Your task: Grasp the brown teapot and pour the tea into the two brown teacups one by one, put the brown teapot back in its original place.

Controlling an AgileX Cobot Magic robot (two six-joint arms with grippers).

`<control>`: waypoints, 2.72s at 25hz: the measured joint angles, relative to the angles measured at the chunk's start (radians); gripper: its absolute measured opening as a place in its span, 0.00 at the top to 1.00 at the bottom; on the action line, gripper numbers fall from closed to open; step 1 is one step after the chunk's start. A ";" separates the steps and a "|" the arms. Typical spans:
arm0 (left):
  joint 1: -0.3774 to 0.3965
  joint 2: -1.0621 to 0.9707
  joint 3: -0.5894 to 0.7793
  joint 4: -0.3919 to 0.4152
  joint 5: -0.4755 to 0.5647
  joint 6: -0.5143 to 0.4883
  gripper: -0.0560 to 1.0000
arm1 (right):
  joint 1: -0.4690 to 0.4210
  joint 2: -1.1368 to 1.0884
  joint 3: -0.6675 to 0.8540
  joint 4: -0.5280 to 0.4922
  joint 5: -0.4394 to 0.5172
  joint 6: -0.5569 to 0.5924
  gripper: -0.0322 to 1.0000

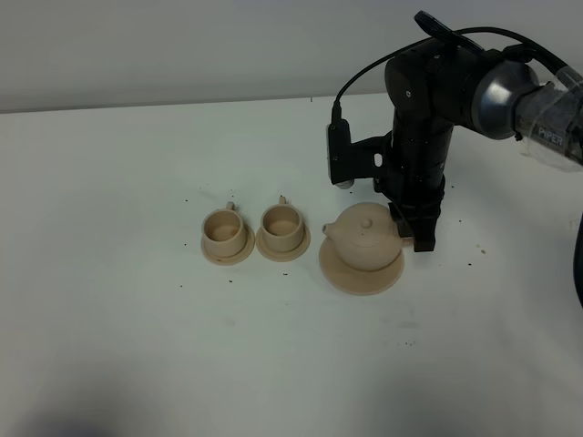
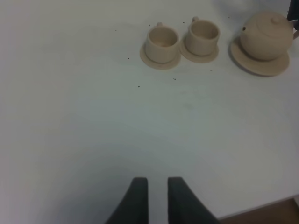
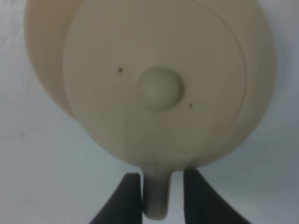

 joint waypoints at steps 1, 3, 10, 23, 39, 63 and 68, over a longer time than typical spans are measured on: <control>0.000 0.000 0.000 0.000 0.000 0.000 0.83 | 0.000 0.000 0.000 0.000 0.001 0.000 0.74; 0.000 0.000 0.000 0.000 0.000 0.000 0.83 | 0.000 0.000 0.000 0.000 0.003 0.002 0.74; 0.000 0.000 0.000 0.000 0.000 0.000 0.83 | 0.000 0.000 0.000 0.005 0.013 0.019 0.74; 0.000 0.000 0.000 0.000 0.000 0.000 0.83 | 0.000 0.000 0.000 0.011 0.014 0.022 0.74; 0.000 0.000 0.000 0.000 0.000 0.000 0.83 | 0.005 0.012 0.000 -0.008 -0.003 0.051 0.74; 0.000 0.000 0.000 0.000 0.000 0.000 0.83 | 0.038 0.016 0.000 -0.068 -0.006 0.204 0.74; 0.000 0.000 0.000 0.000 0.000 0.000 0.83 | 0.038 0.016 0.000 -0.068 -0.006 0.205 0.74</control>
